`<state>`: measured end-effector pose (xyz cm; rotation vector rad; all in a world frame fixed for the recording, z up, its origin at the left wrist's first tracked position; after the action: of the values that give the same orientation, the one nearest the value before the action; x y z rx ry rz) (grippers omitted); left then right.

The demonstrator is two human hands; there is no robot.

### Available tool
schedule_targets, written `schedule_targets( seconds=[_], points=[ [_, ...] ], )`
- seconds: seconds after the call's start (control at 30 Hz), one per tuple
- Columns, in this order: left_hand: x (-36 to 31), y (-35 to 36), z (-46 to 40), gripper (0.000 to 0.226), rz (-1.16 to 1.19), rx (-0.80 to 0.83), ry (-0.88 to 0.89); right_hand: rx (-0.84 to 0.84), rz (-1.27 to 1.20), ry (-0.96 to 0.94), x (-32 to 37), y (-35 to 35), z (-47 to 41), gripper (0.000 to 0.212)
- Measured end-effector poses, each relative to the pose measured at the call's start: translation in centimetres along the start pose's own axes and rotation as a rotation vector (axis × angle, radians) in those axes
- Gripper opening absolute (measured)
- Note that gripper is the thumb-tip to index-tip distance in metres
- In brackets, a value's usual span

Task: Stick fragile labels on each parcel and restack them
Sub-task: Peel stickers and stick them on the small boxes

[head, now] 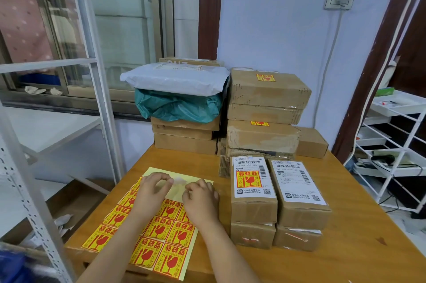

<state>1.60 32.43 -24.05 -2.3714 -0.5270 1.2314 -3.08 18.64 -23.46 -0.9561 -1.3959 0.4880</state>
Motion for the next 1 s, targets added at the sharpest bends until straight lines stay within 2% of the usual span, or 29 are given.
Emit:
schedule_targets(
  seconds=[0.3,0.4,0.67,1.0],
  points=[
    [0.4,0.1,-0.1,0.01,-0.036,0.018,-0.034,0.018,-0.011,0.018,0.0,0.0,0.0,0.034],
    [0.5,0.2,-0.1,0.013,-0.035,0.024,-0.05,0.05,-0.101,0.081,-0.2,0.1,-0.3,0.035],
    [0.6,0.2,-0.1,0.015,-0.109,0.066,-0.052,0.102,-0.081,0.268,1.3,-0.3,-1.7,0.05],
    [0.5,0.3,-0.1,0.018,-0.169,0.093,-0.054,0.103,-0.178,0.427,2.4,-0.7,-1.5,0.033]
  ],
)
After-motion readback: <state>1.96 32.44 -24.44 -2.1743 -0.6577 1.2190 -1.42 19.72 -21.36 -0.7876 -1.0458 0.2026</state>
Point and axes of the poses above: each hand's wrist, its own z-axis away from the middle knuckle, its own y-axis out of the palm, x = y × z, the point moved 1 cm from there along -z, towards the middle knuckle, and after that the axes turned 9 degrees about y, right-handed, at the moved point
